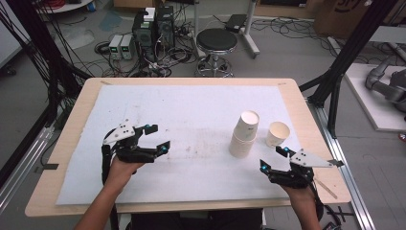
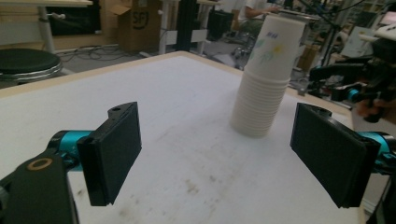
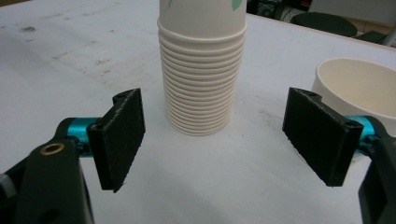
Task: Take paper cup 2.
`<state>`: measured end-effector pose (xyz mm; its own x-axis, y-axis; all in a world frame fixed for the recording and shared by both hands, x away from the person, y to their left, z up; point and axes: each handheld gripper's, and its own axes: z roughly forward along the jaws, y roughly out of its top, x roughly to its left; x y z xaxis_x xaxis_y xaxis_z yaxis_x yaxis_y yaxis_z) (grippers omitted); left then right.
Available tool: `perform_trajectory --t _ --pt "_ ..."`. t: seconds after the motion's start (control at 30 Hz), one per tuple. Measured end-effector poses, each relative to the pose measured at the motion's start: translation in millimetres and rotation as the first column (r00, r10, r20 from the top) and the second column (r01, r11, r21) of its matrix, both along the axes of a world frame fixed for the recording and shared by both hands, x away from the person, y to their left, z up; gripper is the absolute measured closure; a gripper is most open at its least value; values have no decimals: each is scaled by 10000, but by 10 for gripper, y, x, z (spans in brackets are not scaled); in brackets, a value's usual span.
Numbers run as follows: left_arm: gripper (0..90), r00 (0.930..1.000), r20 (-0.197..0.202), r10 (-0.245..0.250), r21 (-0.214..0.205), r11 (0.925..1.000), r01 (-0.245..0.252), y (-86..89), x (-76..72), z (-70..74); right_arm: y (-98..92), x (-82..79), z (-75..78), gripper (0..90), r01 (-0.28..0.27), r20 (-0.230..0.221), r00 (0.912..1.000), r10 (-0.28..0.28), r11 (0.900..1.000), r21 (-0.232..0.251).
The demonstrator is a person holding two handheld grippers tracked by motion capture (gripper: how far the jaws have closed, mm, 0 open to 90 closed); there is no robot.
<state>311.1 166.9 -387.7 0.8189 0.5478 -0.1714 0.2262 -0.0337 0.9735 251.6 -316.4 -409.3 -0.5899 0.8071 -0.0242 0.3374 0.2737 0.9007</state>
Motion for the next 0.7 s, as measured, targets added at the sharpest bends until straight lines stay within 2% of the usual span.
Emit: perform_trajectory --t 0.1,0.2,0.3,0.53,0.7 --pt "164 9995 192 -268 243 9994 264 -118 60 121 6 7 0 215 -58 37 10000 58 10000 -14" --pt "164 9976 326 -613 291 9978 604 -238 119 218 11 6 -5 215 -98 26 9999 98 9999 -44" --pt "164 9957 349 -857 480 9953 840 -357 174 301 3 8 -10 215 -86 -9 10000 86 10000 -42" --pt "164 9890 480 -1401 793 9875 1361 -647 332 503 -21 5 -13 215 -79 -83 9999 80 10000 52" --pt "164 9830 422 -1788 1037 9793 1737 -883 447 606 -1 8 -19 215 -169 -155 9997 169 9999 -10"
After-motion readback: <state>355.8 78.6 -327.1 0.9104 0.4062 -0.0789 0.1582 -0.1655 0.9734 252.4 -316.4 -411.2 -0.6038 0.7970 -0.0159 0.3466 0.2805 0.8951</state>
